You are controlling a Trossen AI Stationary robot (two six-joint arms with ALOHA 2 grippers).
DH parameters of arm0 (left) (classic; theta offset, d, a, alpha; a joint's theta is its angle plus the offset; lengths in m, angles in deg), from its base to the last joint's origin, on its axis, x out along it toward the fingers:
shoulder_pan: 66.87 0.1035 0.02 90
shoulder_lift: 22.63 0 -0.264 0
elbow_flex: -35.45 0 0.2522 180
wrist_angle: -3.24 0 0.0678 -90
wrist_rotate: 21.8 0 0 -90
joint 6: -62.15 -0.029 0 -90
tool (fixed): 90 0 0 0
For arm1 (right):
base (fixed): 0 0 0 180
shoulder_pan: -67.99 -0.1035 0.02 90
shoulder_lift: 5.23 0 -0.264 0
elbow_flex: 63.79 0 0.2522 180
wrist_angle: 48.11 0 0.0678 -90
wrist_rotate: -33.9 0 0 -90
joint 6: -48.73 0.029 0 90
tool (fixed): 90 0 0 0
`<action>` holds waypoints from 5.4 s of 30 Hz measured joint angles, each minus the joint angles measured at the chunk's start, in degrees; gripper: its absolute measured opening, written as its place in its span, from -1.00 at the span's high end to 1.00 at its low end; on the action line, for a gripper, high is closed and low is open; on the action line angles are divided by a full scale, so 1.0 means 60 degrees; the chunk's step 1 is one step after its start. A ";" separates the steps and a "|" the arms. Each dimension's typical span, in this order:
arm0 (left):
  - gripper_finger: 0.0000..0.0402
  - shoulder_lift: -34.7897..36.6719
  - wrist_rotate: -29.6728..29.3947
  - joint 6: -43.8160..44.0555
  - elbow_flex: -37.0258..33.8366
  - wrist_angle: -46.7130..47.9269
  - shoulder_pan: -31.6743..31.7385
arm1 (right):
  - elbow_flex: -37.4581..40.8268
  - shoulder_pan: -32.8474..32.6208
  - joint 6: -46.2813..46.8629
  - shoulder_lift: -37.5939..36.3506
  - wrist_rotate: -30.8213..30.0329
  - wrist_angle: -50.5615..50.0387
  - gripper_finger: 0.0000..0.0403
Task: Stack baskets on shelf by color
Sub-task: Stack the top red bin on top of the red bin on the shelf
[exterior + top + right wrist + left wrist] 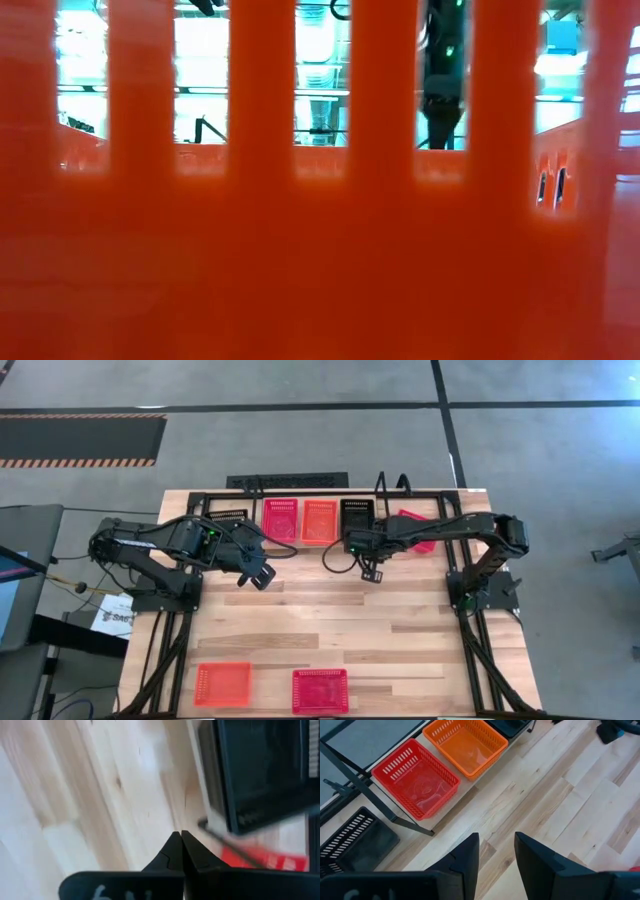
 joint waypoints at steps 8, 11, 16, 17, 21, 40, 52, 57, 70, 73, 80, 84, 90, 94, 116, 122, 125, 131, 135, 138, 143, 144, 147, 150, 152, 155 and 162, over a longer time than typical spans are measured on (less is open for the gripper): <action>0.44 0.0000 0.0003 -0.0099 0.0000 0.0003 0.0001 | -0.0167 0.0264 0.1882 -0.0682 -0.0593 -0.2966 0.99; 0.44 0.0000 0.0004 -0.0102 0.0000 0.0007 0.0002 | -0.0084 0.0478 0.2320 -0.1557 -0.0773 -0.3044 0.99; 0.44 0.0000 0.0028 -0.0371 0.0000 0.0010 0.0002 | 0.0413 0.1456 0.2779 -0.3484 -0.0611 -0.2509 1.00; 0.44 0.0000 0.0033 -0.0408 0.0000 0.0010 -0.0002 | 0.0527 0.1684 0.2820 -0.3823 -0.0444 -0.2409 1.00; 0.44 0.0000 0.0036 -0.0427 0.0000 0.0010 -0.0002 | 0.1080 0.2595 0.2813 -0.4776 0.0306 -0.2014 0.99; 0.44 0.0000 0.0057 -0.0279 0.0000 0.0006 0.0002 | 0.4642 0.4247 0.1682 -0.5133 0.2390 0.0638 0.97; 0.44 0.0000 0.0033 -0.0091 0.0000 0.0003 0.0002 | 0.4700 0.3886 0.1038 -0.3458 0.1485 0.0691 0.39; 0.44 0.0000 0.0033 0.0000 0.0000 0.0003 0.0001 | 0.4700 0.3907 0.0284 -0.2411 0.1162 0.0984 0.19; 0.44 0.0000 0.0040 0.0002 0.0000 -0.0001 0.0002 | 0.4576 0.3882 -0.0139 -0.2008 0.1140 0.1063 0.17; 0.44 0.0000 0.0040 0.0001 0.0000 -0.0002 0.0002 | 0.4500 0.3885 -0.0153 -0.2464 0.1119 0.0772 0.18; 0.44 0.0000 0.0018 0.0000 0.0000 -0.0001 0.0002 | 0.4500 0.4047 -0.0430 -0.3467 0.0291 0.0494 0.16; 0.44 0.0000 0.0015 0.0000 0.0000 -0.0001 0.0002 | 0.4503 0.4357 -0.0939 -0.3600 0.0277 0.0536 0.14; 0.44 0.0000 0.0007 0.0066 0.0000 -0.0001 0.0002 | 0.4712 0.4960 -0.1633 -0.3227 0.0457 0.0630 0.15; 0.44 0.0000 0.0004 0.0086 0.0000 -0.0001 0.0002 | 0.4736 0.5371 -0.2080 -0.2914 0.0456 0.0821 0.16; 0.44 0.0000 0.0007 0.0233 0.0000 -0.0001 0.0002 | 0.4733 0.6366 -0.1670 -0.1898 0.0751 0.0674 0.92; 0.44 0.0000 0.0007 0.0240 0.0000 0.0000 -0.0001 | 0.4733 0.6147 -0.0979 -0.3160 0.0744 -0.0038 0.96; 0.44 0.0000 0.0007 0.0240 0.0000 0.0003 0.0001 | 0.4733 0.5749 -0.0208 -0.4215 0.0722 -0.0414 0.97; 0.44 0.0000 -0.0235 0.0186 0.0000 0.0001 0.0002 | 0.4687 0.4289 0.1838 -0.6626 0.0753 -0.0620 0.98; 0.44 0.0000 -0.0237 -0.0103 0.0000 -0.0002 0.0121 | 0.4369 0.2841 0.3071 -0.7711 0.1127 -0.0202 0.99; 0.44 0.0000 -0.0245 -0.0683 0.0000 -0.0031 0.0305 | 0.4181 0.1598 0.3426 -0.8103 0.1517 0.0959 0.99; 0.44 0.0000 -0.0050 -0.1311 0.0000 -0.0251 0.0689 | 0.4055 -0.0324 0.3549 -0.8023 0.2068 0.3647 0.99; 0.44 0.0000 0.0091 -0.1357 0.0000 -0.0318 0.0780 | 0.4047 -0.0670 0.3557 -0.7896 0.2091 0.4101 0.99; 0.44 0.0000 0.0449 -0.1370 0.0000 -0.0466 0.1022 | 0.4040 -0.1554 0.3583 -0.7365 0.1942 0.4851 0.99; 0.44 0.0000 0.0572 -0.1285 0.0000 -0.0511 0.1200 | 0.4041 -0.2211 0.3935 -0.6558 0.1189 0.5088 0.99; 0.44 0.0000 0.0579 -0.1211 0.0000 -0.0514 0.1297 | 0.4048 -0.2492 0.4224 -0.5886 0.0665 0.5071 0.99; 0.44 0.0000 0.0591 -0.1310 0.0000 -0.0511 0.1402 | 0.4047 -0.2808 0.4369 -0.4715 0.0416 0.5166 0.99; 0.44 -0.0002 0.1416 -0.1670 0.0000 -0.0574 0.1656 | 0.2590 -0.3355 0.3807 -0.1794 0.0614 0.4235 0.99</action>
